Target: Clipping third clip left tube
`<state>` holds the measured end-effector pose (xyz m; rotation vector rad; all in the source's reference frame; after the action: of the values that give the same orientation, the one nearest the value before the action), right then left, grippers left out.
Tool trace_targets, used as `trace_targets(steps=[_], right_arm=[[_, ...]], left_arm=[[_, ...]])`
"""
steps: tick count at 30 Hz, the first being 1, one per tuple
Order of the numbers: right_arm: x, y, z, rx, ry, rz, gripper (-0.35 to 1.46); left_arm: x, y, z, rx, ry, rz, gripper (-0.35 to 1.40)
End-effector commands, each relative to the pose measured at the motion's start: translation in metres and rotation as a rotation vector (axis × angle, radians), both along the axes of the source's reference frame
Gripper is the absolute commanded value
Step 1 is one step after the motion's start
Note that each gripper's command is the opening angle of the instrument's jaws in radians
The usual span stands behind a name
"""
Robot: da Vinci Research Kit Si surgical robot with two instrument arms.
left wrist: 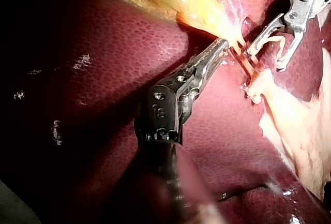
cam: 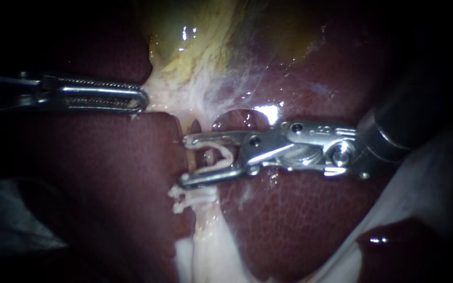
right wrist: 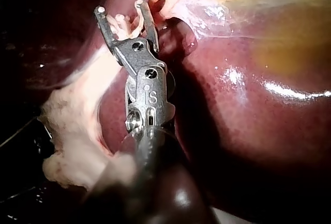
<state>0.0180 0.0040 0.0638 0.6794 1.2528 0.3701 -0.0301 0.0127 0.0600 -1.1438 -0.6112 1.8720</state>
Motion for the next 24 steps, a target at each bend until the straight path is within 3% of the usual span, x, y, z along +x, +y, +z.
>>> trace_targets(steps=[1, 6, 14, 20, 24], right_arm=[[-0.0002, 0.0001, 0.0004, 0.004, -0.002, 0.0, 0.48], [-0.0007, 0.0004, 0.0017, 0.024, -0.009, 0.008, 0.48], [-0.0002, 0.0009, 0.0054, 0.065, -0.025, 0.017, 0.49], [0.0009, 0.0006, 0.006, 0.1, -0.012, -0.009, 0.49], [0.0013, 0.0004, 0.0061, 0.127, 0.024, -0.015, 0.49]], left_arm=[[0.0, 0.0, -0.0001, 0.0, 0.0, 0.0, -0.35], [0.0001, 0.0, -0.0001, 0.0, 0.0, 0.0, -0.35], [0.0001, 0.0, -0.0001, 0.0, 0.0, 0.0, -0.35], [0.0001, 0.0, -0.0001, 0.0, 0.0, 0.0, -0.35], [0.0001, 0.0, -0.0001, 0.0, 0.0, 0.0, -0.35]])
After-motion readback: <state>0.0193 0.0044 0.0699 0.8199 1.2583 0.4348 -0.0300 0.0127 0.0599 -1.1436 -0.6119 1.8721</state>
